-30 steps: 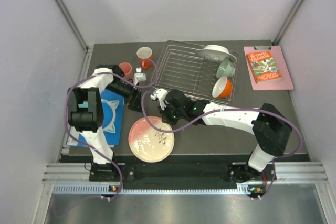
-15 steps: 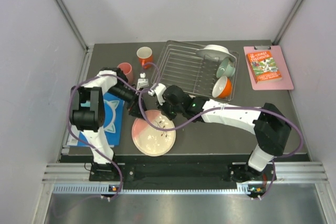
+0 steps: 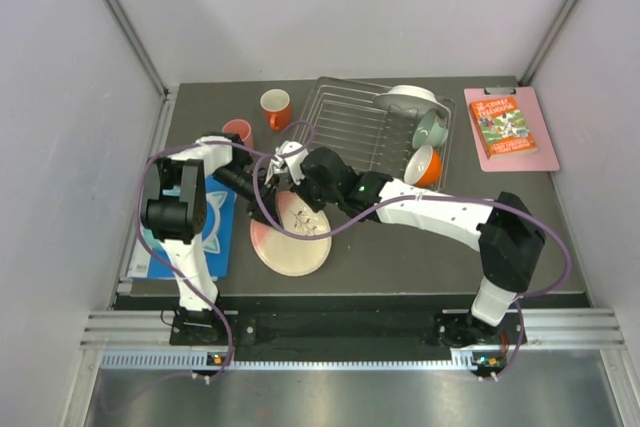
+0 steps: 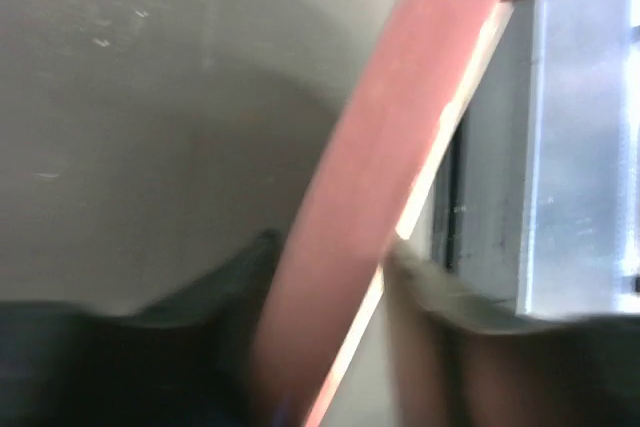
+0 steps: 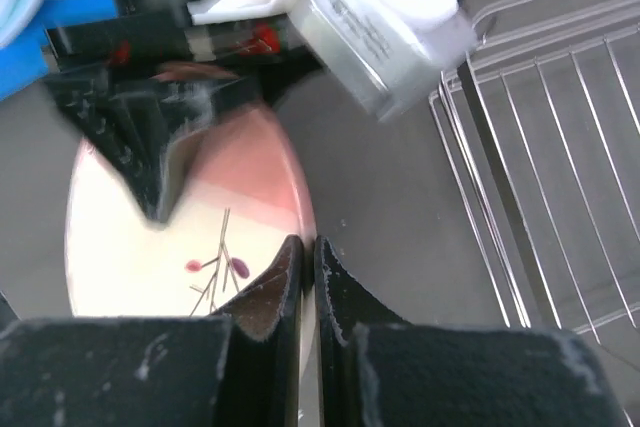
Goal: Load the mixed dishes into the dish rack
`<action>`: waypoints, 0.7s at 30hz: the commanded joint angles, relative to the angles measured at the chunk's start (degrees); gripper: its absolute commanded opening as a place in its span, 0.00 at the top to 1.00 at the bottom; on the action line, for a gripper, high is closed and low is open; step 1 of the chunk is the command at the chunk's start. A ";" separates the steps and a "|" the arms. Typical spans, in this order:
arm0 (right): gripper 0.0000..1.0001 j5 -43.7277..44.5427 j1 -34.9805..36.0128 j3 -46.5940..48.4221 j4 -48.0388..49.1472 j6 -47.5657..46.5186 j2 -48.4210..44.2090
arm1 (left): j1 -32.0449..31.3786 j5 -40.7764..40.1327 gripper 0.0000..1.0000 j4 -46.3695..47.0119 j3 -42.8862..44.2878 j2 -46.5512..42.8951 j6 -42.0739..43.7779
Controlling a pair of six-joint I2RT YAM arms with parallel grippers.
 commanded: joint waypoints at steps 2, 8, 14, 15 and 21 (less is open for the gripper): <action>1.00 1.97 0.17 2.31 7.76 -0.23 -1.23 | -0.27 -0.78 0.84 -10.69 0.10 -0.88 0.47; 1.00 3.38 0.17 0.20 7.94 0.91 -1.93 | -0.09 -2.98 1.00 -10.69 0.36 -4.57 -2.25; 0.64 7.23 0.17 -0.94 5.83 0.39 -5.35 | 0.09 -6.31 1.00 -10.69 4.57 -9.14 -8.65; 0.52 8.12 0.17 -1.64 4.96 0.30 -6.23 | 0.26 -7.19 1.00 -10.69 5.63 -10.71 -9.98; 0.15 17.87 0.43 -4.28 3.37 0.91 -19.31 | 0.26 -12.74 1.00 -10.61 19.68 -17.92 -19.82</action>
